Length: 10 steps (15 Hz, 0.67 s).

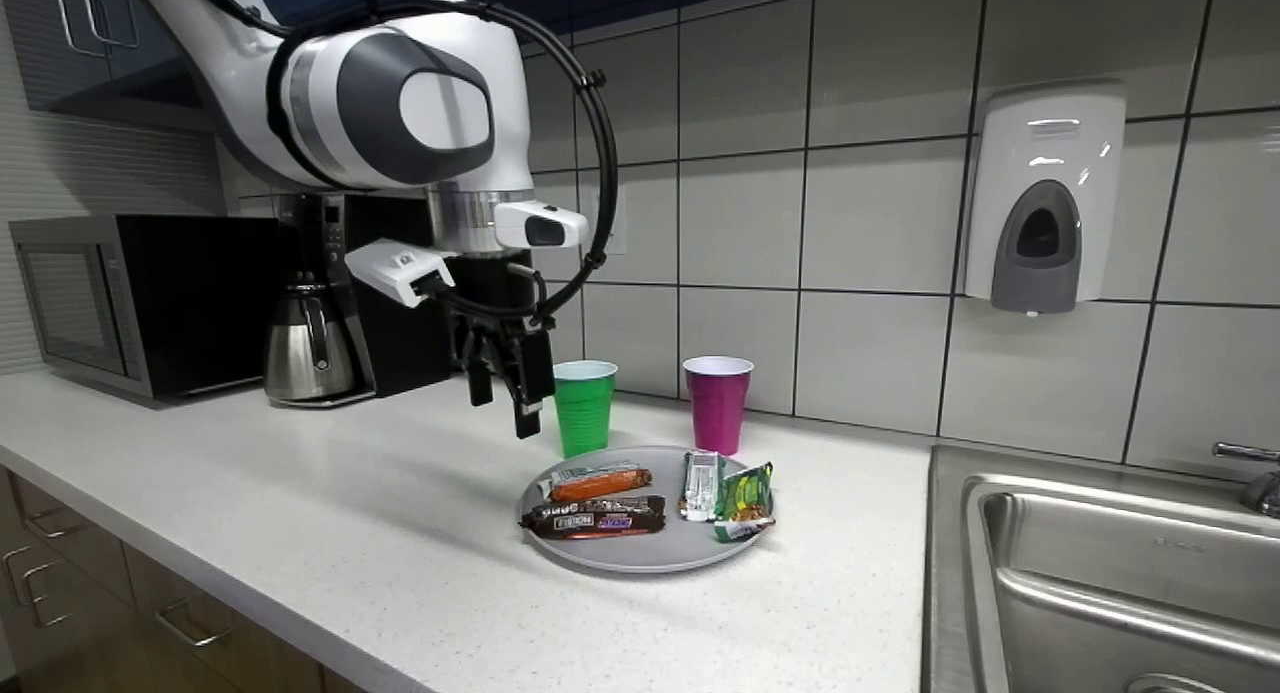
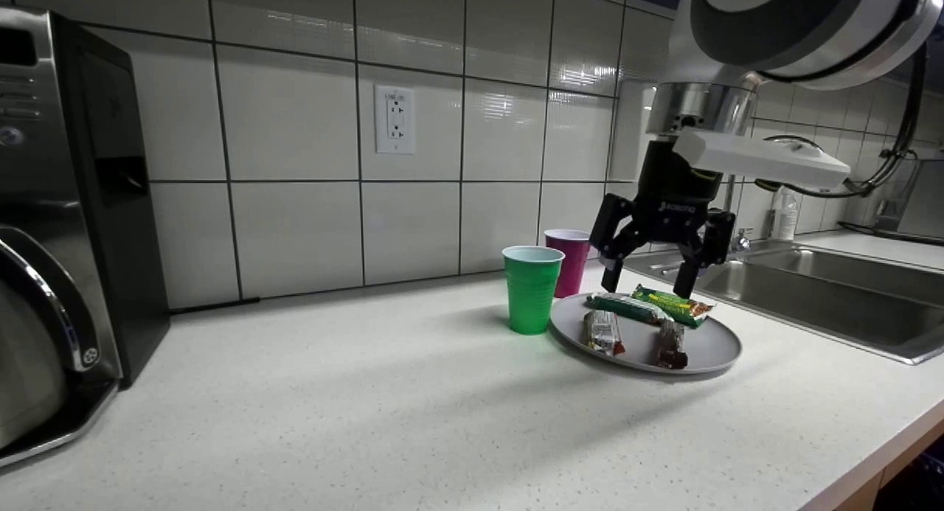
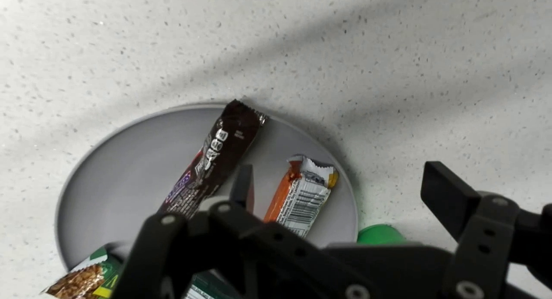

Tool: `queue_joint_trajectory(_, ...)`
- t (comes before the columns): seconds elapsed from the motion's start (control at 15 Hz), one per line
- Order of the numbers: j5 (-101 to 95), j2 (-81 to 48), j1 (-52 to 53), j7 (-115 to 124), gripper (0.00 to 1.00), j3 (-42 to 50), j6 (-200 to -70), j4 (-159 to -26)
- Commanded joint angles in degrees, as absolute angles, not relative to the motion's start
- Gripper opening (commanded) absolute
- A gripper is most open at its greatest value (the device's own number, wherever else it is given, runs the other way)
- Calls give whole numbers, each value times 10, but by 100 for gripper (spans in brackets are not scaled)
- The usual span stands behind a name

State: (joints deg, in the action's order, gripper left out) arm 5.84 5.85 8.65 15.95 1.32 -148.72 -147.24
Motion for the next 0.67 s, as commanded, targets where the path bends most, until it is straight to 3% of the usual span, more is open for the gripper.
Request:
queue_joint_trajectory(0.0,88,101,70,91,100,1,-1456,-1497)
queue_joint_trajectory(0.6,117,91,70,42,100,-3,-1433,-1488)
